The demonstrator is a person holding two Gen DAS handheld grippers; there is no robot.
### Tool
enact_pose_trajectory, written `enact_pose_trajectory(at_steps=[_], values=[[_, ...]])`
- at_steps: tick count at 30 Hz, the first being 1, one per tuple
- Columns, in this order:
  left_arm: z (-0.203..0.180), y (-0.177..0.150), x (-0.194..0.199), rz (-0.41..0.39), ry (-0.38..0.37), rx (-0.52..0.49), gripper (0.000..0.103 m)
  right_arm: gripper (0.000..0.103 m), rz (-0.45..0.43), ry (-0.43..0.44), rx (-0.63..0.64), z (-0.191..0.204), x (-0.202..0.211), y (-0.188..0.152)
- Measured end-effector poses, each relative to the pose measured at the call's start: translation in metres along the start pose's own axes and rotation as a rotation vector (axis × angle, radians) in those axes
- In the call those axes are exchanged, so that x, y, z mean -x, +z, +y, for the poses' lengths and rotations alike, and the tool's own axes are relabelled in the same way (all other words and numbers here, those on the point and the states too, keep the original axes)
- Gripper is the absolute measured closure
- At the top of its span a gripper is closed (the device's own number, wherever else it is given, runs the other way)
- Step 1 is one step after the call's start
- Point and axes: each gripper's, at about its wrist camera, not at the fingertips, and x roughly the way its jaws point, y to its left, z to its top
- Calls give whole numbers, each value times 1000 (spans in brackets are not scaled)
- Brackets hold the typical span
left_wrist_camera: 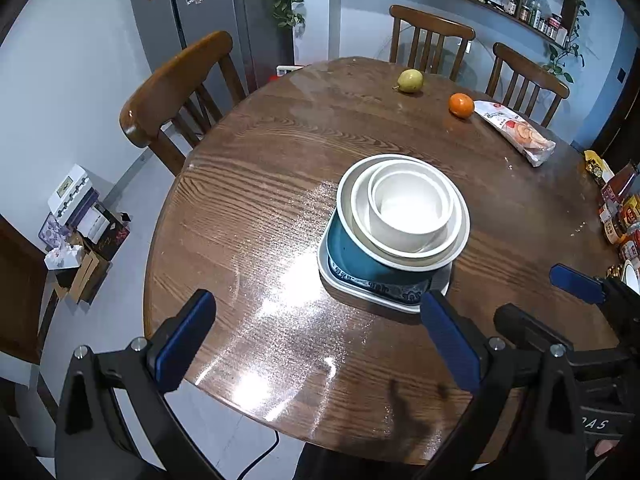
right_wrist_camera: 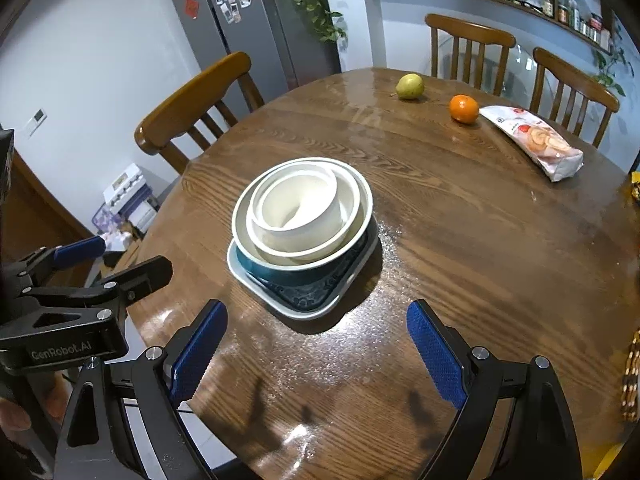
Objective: Organize plates and bowls
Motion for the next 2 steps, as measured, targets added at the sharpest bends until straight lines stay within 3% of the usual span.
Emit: enact_pose_trajectory(at_steps=[2], values=[[0, -1, 1, -7, 10, 2, 1, 11, -2, 1, 0, 0, 0, 1]])
